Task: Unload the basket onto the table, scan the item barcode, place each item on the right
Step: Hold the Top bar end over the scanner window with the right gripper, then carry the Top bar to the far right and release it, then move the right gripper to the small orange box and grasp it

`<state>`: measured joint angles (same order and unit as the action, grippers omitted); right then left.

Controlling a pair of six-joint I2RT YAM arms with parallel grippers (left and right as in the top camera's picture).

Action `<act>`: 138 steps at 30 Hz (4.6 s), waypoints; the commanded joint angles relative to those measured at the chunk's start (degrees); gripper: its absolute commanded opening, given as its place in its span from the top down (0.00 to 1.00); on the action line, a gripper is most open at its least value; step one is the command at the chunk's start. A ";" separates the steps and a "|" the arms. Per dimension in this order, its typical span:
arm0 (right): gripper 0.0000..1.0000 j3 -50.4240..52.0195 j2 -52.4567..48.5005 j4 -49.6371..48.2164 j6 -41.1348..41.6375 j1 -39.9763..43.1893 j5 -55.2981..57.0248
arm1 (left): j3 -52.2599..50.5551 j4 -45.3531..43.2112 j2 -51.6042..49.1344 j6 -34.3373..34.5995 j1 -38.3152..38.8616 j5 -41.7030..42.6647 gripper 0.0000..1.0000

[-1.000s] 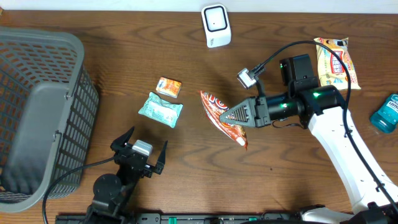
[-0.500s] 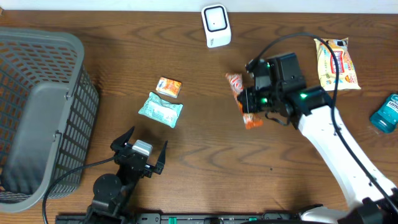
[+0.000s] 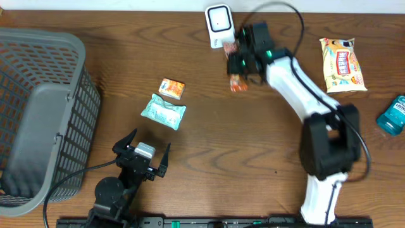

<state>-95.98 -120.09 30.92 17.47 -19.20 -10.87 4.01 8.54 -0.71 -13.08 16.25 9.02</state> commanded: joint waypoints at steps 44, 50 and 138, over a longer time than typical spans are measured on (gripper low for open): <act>0.99 -38.21 -17.59 61.31 37.11 17.64 49.94 | -0.92 1.44 0.11 0.74 0.22 0.37 0.02; 0.99 -38.07 -17.62 59.91 36.81 26.03 50.62 | -0.92 1.44 0.11 0.74 0.22 0.37 0.02; 0.66 -10.38 -15.28 1.09 54.16 -16.04 -5.97 | -0.92 1.44 0.11 0.74 0.22 0.37 0.02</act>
<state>-107.09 -137.05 32.10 71.66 -34.52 -19.90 4.01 8.54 -0.71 -13.06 16.25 9.04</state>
